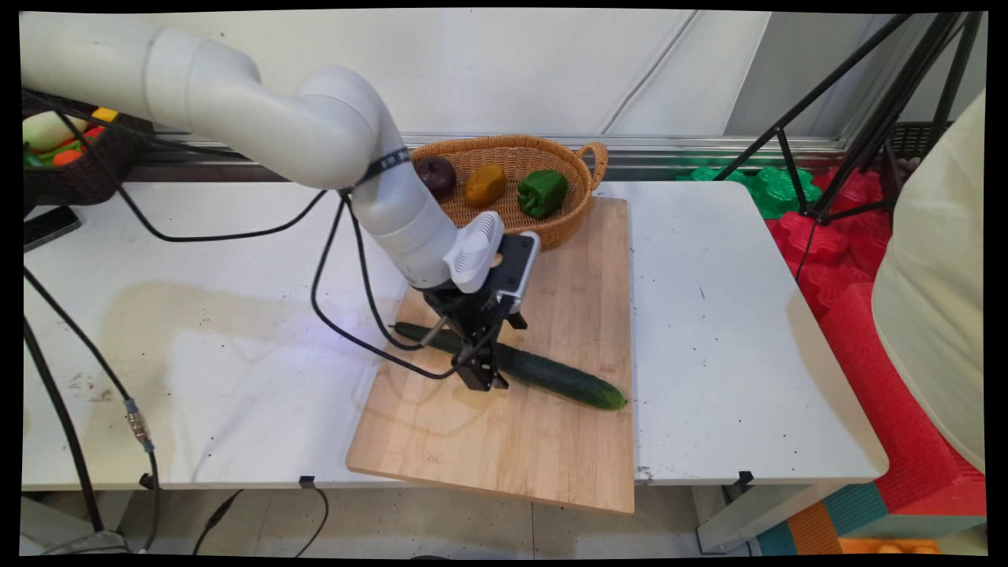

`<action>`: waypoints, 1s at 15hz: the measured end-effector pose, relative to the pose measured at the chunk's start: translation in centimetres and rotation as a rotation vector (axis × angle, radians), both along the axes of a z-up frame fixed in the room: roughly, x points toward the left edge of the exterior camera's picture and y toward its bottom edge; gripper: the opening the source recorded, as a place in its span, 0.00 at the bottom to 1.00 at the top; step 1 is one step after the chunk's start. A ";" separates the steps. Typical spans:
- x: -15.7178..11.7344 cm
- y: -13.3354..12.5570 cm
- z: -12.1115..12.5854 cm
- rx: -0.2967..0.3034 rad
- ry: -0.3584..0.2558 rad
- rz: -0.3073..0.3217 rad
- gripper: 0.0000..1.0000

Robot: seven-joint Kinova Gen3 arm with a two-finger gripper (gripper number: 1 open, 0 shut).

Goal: Pick up the cucumber from the cutting board, then place the picked object in the vegetable basket

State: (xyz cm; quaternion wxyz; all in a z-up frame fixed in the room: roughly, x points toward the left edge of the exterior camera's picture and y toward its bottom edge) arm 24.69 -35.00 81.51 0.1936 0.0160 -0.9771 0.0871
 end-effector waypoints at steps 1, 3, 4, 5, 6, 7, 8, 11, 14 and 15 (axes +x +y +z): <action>-0.3 -0.2 -0.4 0.003 -0.002 -0.004 1.00; -0.8 -0.5 -1.0 0.007 -0.005 -0.011 1.00; -1.0 -0.6 -1.3 0.009 -0.008 -0.014 1.00; -1.2 -0.6 -1.4 0.009 -0.009 -0.017 0.00; -1.4 -0.7 -1.6 0.009 -0.011 -0.020 0.00; -1.6 -0.7 -1.7 0.007 -0.012 -0.025 0.00; -1.7 -0.8 -1.7 0.003 -0.012 -0.030 0.00; -2.0 -0.7 -0.8 -0.014 0.007 -0.035 0.00; -1.6 -0.5 1.3 -0.031 0.054 0.000 0.00; -1.3 -0.5 2.6 -0.042 0.078 0.020 0.00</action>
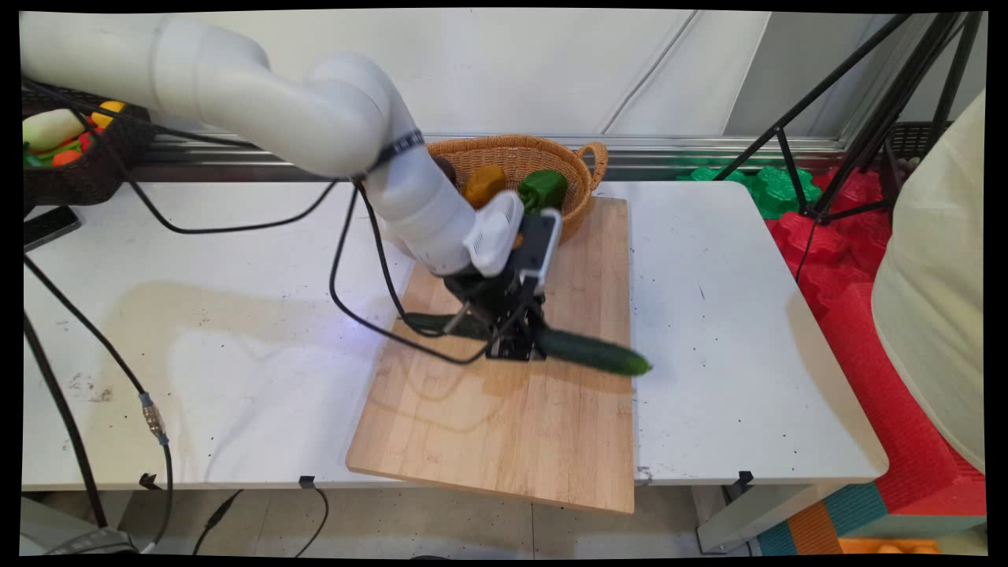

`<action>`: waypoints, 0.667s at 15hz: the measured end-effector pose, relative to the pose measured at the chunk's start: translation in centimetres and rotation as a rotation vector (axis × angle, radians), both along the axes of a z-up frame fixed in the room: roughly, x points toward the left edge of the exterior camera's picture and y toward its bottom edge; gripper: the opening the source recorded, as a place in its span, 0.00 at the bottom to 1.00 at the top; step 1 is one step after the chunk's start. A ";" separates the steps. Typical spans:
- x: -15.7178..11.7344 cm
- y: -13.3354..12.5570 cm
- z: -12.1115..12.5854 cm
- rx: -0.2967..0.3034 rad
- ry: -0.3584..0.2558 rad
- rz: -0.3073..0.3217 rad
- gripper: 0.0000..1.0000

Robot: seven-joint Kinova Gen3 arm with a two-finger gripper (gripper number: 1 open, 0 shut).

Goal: Place the picked object in the vegetable basket

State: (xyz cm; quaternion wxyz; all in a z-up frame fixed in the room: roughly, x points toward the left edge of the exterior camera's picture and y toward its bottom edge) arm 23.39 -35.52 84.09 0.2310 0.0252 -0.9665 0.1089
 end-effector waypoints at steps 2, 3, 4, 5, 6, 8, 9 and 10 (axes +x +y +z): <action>0.8 -0.1 2.8 -0.026 0.052 0.052 0.00; 1.3 -0.2 4.0 -0.036 0.076 0.082 0.00; 1.8 -0.4 5.4 -0.050 0.104 0.121 0.00; 2.4 -0.7 6.7 -0.063 0.132 0.163 0.00; 2.9 -0.9 7.7 -0.074 0.153 0.200 0.00; 3.8 -1.5 9.3 -0.093 0.186 0.272 0.00; 4.5 -1.9 10.0 -0.104 0.202 0.318 0.00; 5.1 -2.4 10.6 -0.114 0.215 0.365 0.00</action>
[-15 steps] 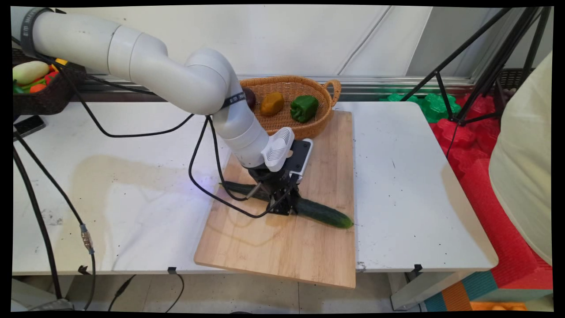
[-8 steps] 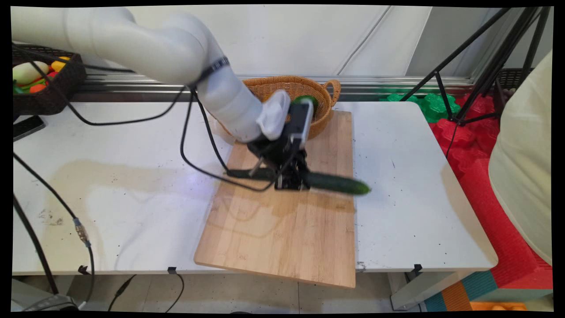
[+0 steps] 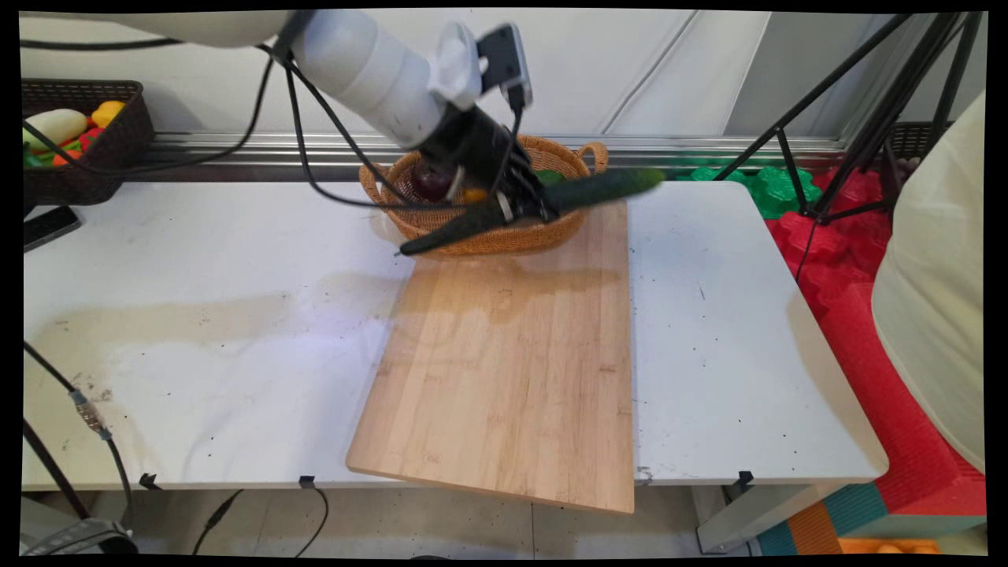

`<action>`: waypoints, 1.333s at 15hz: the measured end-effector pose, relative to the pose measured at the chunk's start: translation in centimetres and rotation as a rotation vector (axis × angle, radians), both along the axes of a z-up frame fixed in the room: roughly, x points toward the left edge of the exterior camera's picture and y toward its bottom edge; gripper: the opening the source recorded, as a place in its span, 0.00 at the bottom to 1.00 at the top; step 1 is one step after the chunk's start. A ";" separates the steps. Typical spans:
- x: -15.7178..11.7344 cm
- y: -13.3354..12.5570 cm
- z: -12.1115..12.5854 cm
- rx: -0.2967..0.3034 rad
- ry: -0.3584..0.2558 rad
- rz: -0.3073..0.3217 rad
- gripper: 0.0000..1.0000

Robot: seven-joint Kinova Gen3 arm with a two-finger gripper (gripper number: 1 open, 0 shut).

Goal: Place the picked object in the vegetable basket

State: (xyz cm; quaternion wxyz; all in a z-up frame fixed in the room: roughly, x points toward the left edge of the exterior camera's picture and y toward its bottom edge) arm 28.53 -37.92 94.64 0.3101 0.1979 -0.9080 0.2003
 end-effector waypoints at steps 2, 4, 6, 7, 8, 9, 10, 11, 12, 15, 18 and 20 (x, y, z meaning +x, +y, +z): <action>1.6 -1.2 0.7 -0.013 0.020 0.105 0.00; 2.9 -2.5 1.0 -0.018 0.035 0.204 0.00; 3.9 -3.8 0.8 -0.017 0.047 0.295 0.00; 4.3 -4.5 0.7 -0.014 0.052 0.345 0.00; 4.7 -5.1 0.5 -0.010 0.055 0.387 0.00; 4.9 -5.6 0.3 -0.007 0.057 0.415 0.00; 5.3 -6.2 0.0 -0.002 0.058 0.457 0.00; 5.6 -6.8 -0.3 0.002 0.058 0.489 0.00; 5.8 -7.4 -0.7 0.007 0.056 0.517 0.00; 6.4 -8.9 -1.8 0.026 0.045 0.582 0.00; 6.9 -10.4 -3.3 0.049 0.026 0.631 0.00; 6.9 -11.5 -4.3 0.069 0.010 0.652 0.00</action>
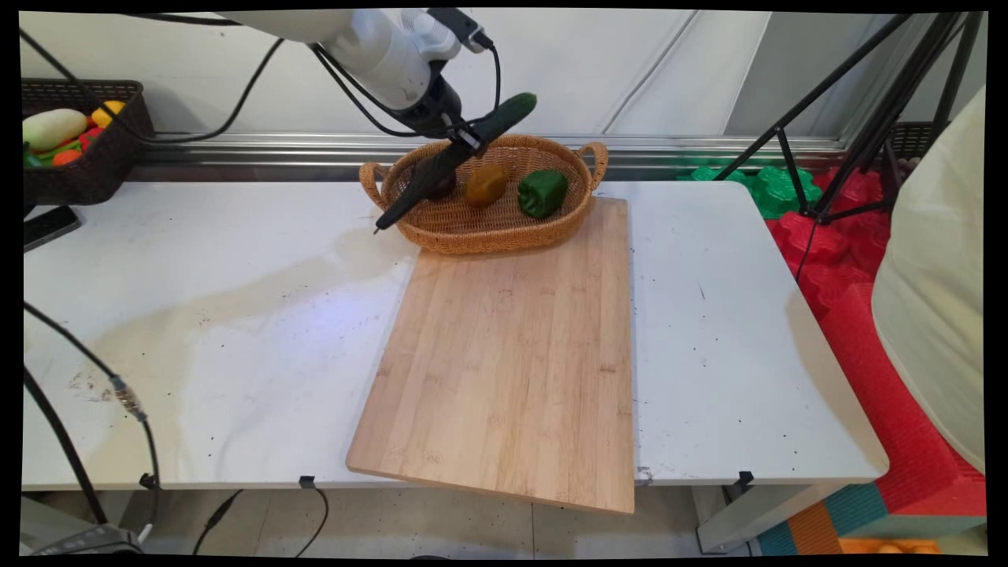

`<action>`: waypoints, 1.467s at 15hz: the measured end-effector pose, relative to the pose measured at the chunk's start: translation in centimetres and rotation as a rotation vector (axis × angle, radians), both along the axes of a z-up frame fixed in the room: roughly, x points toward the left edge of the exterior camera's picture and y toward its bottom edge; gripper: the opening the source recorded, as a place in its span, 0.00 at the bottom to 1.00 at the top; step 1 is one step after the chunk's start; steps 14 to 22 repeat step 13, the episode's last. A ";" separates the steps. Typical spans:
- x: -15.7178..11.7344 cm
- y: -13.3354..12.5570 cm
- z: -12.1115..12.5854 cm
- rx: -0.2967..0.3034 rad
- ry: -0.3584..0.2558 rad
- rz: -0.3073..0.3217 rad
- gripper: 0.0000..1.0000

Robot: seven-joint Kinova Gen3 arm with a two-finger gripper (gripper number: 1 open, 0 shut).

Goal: Place the picked object in the vegetable basket

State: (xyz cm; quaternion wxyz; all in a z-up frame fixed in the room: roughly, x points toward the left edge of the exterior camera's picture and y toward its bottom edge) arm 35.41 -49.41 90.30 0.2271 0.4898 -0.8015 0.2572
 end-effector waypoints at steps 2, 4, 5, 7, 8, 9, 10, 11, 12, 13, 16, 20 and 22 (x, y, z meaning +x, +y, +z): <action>-0.3 -0.7 -0.8 0.017 -0.005 0.006 0.00; -0.7 -1.3 -1.5 0.032 -0.009 0.005 0.00; -0.7 -1.5 -1.6 0.036 -0.010 0.004 0.00; -1.0 -1.8 -1.9 0.042 -0.011 0.000 0.00; -1.2 -2.0 -2.1 0.045 -0.011 -0.001 1.00; -1.4 -2.1 -2.2 0.046 -0.011 -0.003 1.00; -1.5 -2.2 -2.2 0.047 -0.010 -0.005 1.00; -1.7 -2.3 -2.2 0.046 -0.010 -0.009 1.00; -1.8 -2.4 -2.1 0.045 -0.010 -0.013 1.00; -2.0 -2.5 -2.0 0.041 -0.012 -0.020 1.00; -2.0 -2.5 -2.0 0.041 -0.012 -0.020 1.00; -2.0 -2.5 -2.0 0.041 -0.012 -0.020 1.00; -2.0 -2.5 -2.0 0.041 -0.012 -0.020 1.00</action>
